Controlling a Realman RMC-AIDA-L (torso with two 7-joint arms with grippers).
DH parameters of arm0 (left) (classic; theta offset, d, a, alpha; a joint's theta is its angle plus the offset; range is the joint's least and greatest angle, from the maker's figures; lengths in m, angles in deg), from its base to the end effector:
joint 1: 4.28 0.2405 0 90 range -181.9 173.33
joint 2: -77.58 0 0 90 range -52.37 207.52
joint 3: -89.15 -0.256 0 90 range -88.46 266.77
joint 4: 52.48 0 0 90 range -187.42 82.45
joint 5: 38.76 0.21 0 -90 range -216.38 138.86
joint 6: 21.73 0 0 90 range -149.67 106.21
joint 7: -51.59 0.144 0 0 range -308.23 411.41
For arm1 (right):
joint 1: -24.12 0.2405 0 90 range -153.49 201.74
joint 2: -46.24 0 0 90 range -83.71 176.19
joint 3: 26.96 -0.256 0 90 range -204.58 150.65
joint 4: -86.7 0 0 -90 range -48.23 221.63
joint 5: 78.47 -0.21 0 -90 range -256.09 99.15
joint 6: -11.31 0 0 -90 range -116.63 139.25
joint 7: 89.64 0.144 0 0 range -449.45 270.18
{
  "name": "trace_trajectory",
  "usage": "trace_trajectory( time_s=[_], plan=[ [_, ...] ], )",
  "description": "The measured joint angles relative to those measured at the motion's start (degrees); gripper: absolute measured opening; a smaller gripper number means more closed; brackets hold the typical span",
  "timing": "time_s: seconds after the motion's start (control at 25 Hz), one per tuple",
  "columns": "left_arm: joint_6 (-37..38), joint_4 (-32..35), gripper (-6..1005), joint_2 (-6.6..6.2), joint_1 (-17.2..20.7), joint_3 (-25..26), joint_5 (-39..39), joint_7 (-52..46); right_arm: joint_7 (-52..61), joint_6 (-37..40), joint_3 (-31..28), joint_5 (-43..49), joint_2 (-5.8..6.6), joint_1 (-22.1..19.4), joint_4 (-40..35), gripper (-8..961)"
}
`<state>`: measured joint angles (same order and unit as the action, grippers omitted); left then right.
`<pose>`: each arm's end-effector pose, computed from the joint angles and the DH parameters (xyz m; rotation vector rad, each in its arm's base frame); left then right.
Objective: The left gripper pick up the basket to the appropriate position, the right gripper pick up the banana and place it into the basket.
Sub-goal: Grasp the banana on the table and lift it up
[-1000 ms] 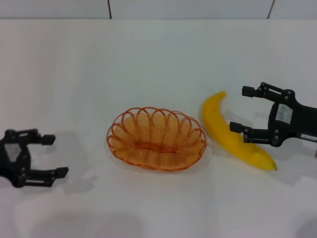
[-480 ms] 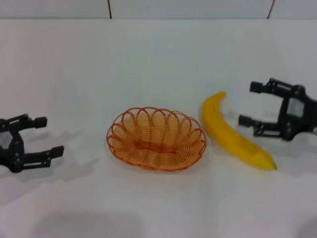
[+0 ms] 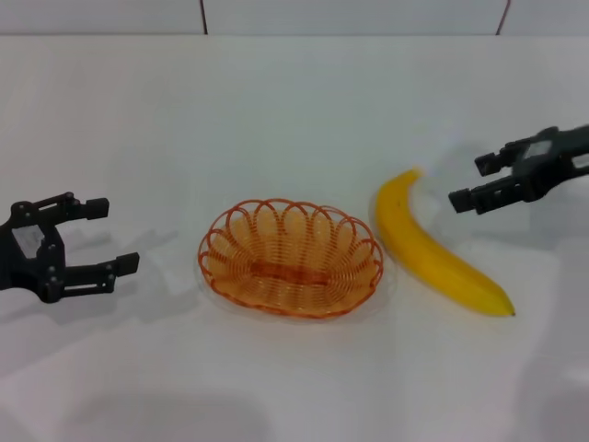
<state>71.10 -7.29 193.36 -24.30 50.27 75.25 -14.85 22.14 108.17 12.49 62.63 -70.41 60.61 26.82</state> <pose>-0.3146 0.2921 0.0466 -2.6612 -0.3652 -0.5108 0.2498 0.3587 0.0647 -2.7183 0.9544 0.0441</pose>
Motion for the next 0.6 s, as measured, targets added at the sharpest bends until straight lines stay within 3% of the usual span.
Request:
trace_trajectory(
  time_s=[0.2, 0.6],
  plan=[
    [0.04, -0.02, 877, -0.02, -0.62, 0.03, -0.03, 0.24, 7.25, 1.16, 10.13, 2.58, -0.16, 2.43, -2.99, 886],
    [0.2, -0.14, 876, -0.06, -0.73, 0.04, -2.71, 0.29, 14.99, 0.57, 19.36, 2.69, -0.51, 0.69, -7.69, 886]
  ],
)
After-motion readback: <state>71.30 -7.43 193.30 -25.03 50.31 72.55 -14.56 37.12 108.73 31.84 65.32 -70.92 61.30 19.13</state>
